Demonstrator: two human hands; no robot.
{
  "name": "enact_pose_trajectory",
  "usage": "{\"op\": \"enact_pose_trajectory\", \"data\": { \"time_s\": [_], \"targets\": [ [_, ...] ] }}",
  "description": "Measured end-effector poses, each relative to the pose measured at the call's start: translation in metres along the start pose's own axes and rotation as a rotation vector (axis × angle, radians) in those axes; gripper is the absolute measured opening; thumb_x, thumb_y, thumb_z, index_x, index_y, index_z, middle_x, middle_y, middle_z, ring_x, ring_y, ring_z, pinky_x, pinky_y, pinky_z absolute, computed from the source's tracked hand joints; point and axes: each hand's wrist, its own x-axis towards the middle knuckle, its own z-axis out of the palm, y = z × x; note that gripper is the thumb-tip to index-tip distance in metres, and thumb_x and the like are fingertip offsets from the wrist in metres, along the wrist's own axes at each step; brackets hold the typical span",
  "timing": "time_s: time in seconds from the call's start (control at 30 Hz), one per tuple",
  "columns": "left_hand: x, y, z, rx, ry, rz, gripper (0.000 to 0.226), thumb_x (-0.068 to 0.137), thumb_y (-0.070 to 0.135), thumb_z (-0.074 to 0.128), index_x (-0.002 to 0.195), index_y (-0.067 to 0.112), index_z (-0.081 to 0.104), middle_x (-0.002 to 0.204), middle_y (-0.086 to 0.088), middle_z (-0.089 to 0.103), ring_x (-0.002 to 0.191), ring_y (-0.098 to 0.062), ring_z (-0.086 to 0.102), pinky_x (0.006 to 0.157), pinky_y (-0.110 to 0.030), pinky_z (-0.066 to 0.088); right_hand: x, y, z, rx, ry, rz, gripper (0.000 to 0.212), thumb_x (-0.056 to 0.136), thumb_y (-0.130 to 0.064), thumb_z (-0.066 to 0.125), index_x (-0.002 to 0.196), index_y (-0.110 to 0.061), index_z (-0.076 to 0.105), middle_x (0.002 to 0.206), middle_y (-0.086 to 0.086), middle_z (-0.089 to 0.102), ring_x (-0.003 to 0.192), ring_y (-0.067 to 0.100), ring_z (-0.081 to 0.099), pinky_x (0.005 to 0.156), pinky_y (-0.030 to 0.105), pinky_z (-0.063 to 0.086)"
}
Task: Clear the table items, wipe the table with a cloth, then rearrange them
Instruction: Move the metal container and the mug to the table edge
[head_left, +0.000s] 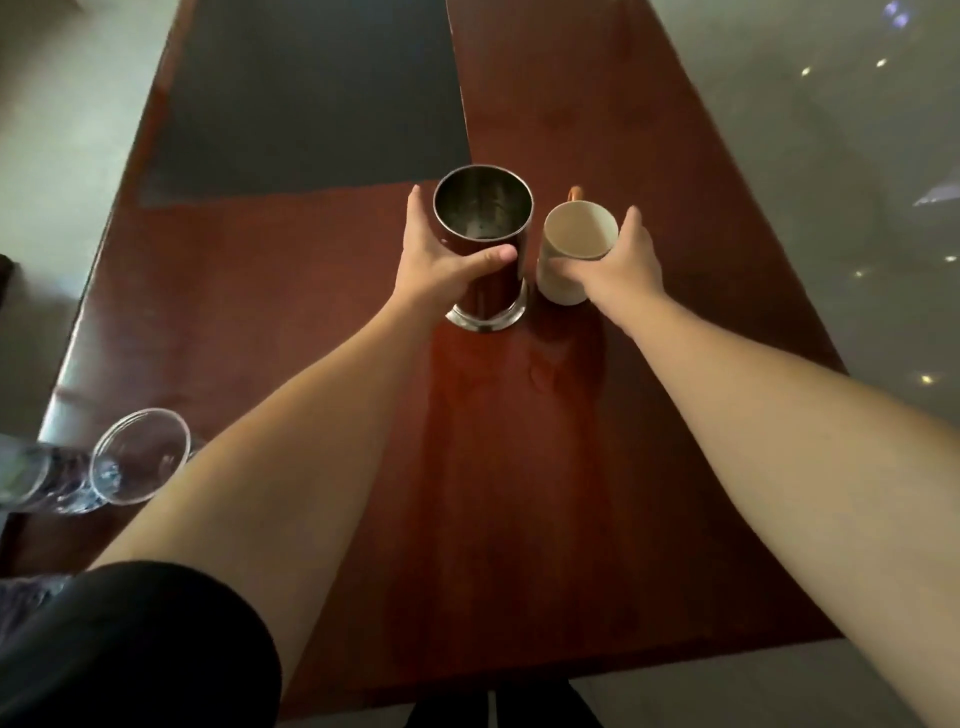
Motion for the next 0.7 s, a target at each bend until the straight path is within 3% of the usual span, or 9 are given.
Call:
{"op": "enact_pose_trajectory", "data": {
  "time_s": [0.17, 0.3, 0.4, 0.7],
  "targets": [
    [0.005, -0.010, 0.007, -0.012, 0.001, 0.025, 0.113, 0.048, 0.042, 0.093, 0.141, 0.012, 0.035, 0.139, -0.004, 0.048, 0.130, -0.016, 0.048, 0.109, -0.043, 0.041, 0.024, -0.006, 0.017, 0.000, -0.002, -0.003, 0.128, 0.056, -0.060, 0.083, 0.153, -0.017, 0.012, 0.153, 0.004, 0.031, 0.136, 0.026, 0.037, 0.102, 0.040, 0.038],
    [0.010, -0.010, 0.011, 0.019, 0.018, 0.020, 0.104, 0.052, 0.037, 0.094, 0.138, 0.019, 0.039, 0.136, 0.002, 0.048, 0.127, -0.012, 0.049, 0.107, -0.041, 0.043, 0.027, -0.008, 0.021, -0.002, 0.031, -0.037, 0.112, 0.052, -0.061, 0.083, 0.142, -0.016, 0.033, 0.135, 0.006, 0.048, 0.117, 0.027, 0.053, 0.086, 0.037, 0.046],
    [0.012, -0.007, 0.011, 0.024, 0.042, 0.037, 0.098, 0.054, 0.035, 0.093, 0.135, 0.023, 0.039, 0.134, 0.005, 0.050, 0.125, -0.010, 0.050, 0.106, -0.040, 0.044, 0.024, -0.011, 0.019, -0.011, 0.053, -0.066, 0.101, 0.052, -0.063, 0.082, 0.133, -0.017, 0.042, 0.127, 0.005, 0.052, 0.108, 0.027, 0.057, 0.075, 0.033, 0.043],
    [-0.005, 0.018, -0.041, 0.013, 0.291, 0.050, 0.088, 0.052, 0.039, 0.091, 0.125, 0.033, 0.043, 0.119, 0.020, 0.052, 0.108, 0.014, 0.051, 0.088, -0.013, 0.044, 0.005, -0.061, 0.023, 0.007, -0.046, -0.170, 0.090, 0.054, -0.058, 0.082, 0.125, -0.017, 0.047, 0.123, 0.006, 0.054, 0.103, 0.029, 0.059, 0.074, 0.036, 0.045]
  ]
}}
